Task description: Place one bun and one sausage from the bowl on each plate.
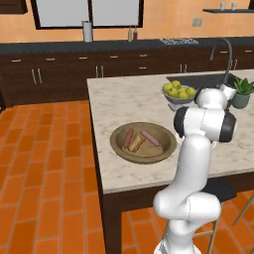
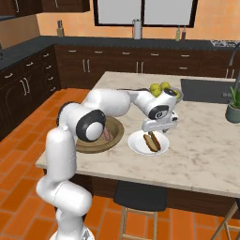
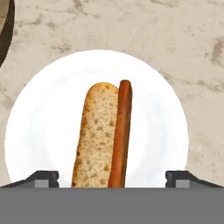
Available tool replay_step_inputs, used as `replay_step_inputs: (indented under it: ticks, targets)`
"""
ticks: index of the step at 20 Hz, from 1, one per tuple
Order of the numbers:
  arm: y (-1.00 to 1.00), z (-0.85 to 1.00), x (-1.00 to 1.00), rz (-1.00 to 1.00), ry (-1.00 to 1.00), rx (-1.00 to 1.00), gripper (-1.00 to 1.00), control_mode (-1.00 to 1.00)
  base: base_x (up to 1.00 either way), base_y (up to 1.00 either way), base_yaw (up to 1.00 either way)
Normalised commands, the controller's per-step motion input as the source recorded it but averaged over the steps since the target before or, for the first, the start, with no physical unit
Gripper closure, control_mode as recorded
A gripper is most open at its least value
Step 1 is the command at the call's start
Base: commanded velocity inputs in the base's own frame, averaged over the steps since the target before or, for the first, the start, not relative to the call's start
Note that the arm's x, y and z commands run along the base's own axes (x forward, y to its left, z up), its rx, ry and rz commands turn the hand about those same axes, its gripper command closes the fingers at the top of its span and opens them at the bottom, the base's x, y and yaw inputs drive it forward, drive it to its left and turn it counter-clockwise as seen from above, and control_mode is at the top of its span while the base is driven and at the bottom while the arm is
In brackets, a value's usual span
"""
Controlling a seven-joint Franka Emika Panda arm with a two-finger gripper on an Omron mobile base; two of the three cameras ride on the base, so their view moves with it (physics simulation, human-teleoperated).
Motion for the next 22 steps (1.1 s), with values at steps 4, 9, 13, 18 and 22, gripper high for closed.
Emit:
replay_step_inputs:
  ticks: [4,9,13,18,22]
  targets:
    - [0.71,0.26,-0.26,-0.04,-0.15,0.0,-1.0,-1.0,0.0,0.0,0.0]
    - [1.0,0.09,-0.36,-0.1,-0.12,0.0,-1.0,-1.0,0.0,0.0,0.0]
    - [1.0,0.31,-0.32,-0.09,-0.05,0.0,-1.0,-1.0,0.0,0.0,0.0]
    - [1.0,0.1,-0.18,-0.2,-0.11,0.01,-1.0,-1.0,0.0,0.0,0.0]
    - [1.0,0.02,-0.26,-0.31,-0.1,0.01,-1.0,-1.0,0.0,0.0,0.0]
